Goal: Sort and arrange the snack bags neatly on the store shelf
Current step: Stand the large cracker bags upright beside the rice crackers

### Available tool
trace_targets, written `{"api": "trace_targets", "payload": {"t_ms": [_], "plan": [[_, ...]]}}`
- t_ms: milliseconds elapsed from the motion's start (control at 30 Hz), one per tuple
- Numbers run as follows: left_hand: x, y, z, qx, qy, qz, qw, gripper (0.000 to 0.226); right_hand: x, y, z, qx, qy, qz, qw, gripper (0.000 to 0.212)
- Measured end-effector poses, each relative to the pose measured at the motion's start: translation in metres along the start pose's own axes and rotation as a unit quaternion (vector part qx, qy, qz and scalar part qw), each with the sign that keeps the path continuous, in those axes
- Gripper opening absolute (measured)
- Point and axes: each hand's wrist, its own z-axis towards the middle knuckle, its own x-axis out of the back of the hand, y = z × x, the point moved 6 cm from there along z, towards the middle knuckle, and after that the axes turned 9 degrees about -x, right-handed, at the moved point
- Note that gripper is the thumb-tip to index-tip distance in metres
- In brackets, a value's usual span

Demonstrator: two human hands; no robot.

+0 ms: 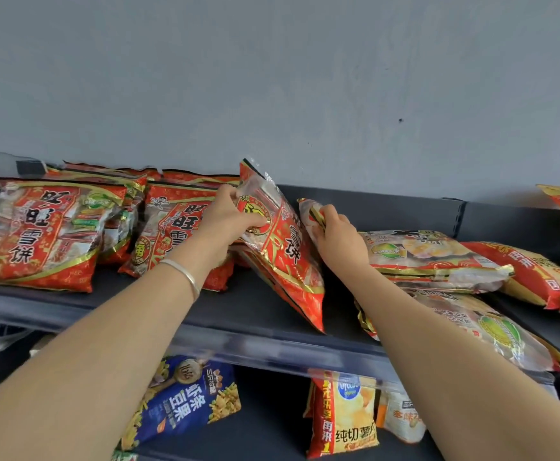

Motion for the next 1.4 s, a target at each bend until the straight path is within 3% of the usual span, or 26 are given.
{"api": "trace_targets", "payload": {"t_ms": [167,267,333,400,500,567,633,800,1033,1167,1233,1300,1400], "plan": [[0.047,0.003,-0.015,-0.021,0.092,0.010,0.995,0.055,-0.037,-0.009,-0.012,0.058,-0.137,-0.052,0.988,0.049],[0.067,-0.001,-0.023,-0.040,0.122,0.041,0.991,0.052,-0.070,-0.020,-0.038,0.095,-0.332,-0.124,0.930,0.056],[0.075,-0.003,-0.027,-0.053,0.128,0.048,0.989,0.053,-0.076,-0.026,-0.051,0.091,-0.402,-0.129,0.902,0.058],[0.080,-0.005,-0.031,-0.058,0.129,0.049,0.989,0.053,-0.067,-0.038,-0.051,0.094,-0.381,-0.087,0.916,0.048],[0.085,-0.008,-0.038,-0.056,0.130,0.038,0.989,0.055,-0.048,-0.047,-0.031,-0.022,-0.302,0.122,0.945,0.031],[0.087,-0.009,-0.042,-0.062,0.131,0.039,0.989,0.054,-0.053,-0.053,-0.027,-0.105,-0.308,0.267,0.907,0.019],[0.088,-0.010,-0.044,-0.073,0.129,0.045,0.988,0.051,-0.067,-0.061,-0.027,-0.142,-0.327,0.332,0.873,0.016],[0.091,-0.013,-0.048,-0.082,0.121,0.049,0.988,0.050,-0.082,-0.063,-0.030,-0.192,-0.326,0.343,0.860,0.049],[0.084,-0.008,-0.053,-0.113,0.074,0.043,0.990,0.059,-0.107,-0.044,-0.020,-0.292,-0.327,0.490,0.753,0.082],[0.083,-0.004,-0.056,-0.126,0.046,0.083,0.988,0.058,-0.110,-0.038,-0.030,-0.331,-0.357,0.557,0.673,0.066],[0.091,-0.007,-0.057,-0.120,0.044,0.138,0.982,0.062,-0.115,-0.034,-0.031,-0.335,-0.368,0.581,0.644,0.071],[0.102,-0.016,-0.058,-0.096,0.044,0.221,0.969,0.065,-0.120,-0.035,-0.032,-0.331,-0.372,0.592,0.634,0.079],[0.119,-0.038,-0.055,-0.028,0.067,0.306,0.949,0.058,-0.116,-0.048,-0.034,-0.304,-0.349,0.589,0.663,0.048]]}}
